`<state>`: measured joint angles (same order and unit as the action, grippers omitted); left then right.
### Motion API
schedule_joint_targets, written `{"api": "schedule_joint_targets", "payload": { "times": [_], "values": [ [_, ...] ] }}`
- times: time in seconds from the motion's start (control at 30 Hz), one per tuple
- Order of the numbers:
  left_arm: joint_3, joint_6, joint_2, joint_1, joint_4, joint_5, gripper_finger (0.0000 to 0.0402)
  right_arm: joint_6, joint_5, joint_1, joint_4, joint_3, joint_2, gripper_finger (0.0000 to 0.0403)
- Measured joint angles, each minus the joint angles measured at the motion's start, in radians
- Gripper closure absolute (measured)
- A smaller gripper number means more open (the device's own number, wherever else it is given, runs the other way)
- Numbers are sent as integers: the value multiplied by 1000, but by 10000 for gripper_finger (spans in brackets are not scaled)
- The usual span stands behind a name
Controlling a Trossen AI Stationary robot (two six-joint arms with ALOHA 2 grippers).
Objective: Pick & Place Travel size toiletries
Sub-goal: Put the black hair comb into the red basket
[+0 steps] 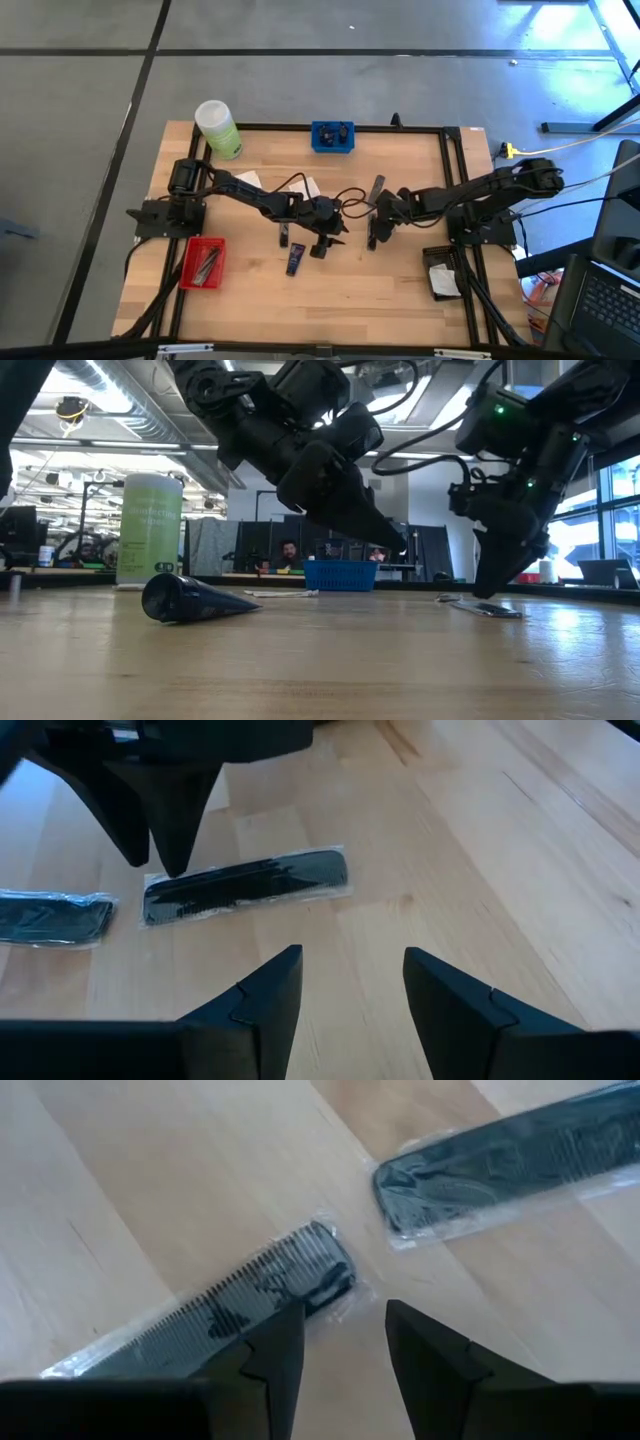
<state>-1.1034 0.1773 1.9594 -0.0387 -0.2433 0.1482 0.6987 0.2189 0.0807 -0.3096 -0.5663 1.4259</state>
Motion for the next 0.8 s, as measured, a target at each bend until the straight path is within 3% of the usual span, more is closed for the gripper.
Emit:
{"api": "schedule_joint_targets", "payload": {
  "times": [0.13, 0.37, 0.63, 0.8],
  "values": [
    [0, -30, 0, 0, -8, -17, 229, -11, -4, -4, 17, 0, 20, 260],
    [0, -42, 0, 0, -14, -152, 229, -35, -23, -14, 68, -2, 48, 275],
    [0, -44, -1, 0, -8, -157, 229, -60, -53, -14, 86, -1, 49, 278],
    [0, -44, 0, 0, -8, -157, 229, -64, -57, -14, 87, -1, 49, 301]
  ]
}}
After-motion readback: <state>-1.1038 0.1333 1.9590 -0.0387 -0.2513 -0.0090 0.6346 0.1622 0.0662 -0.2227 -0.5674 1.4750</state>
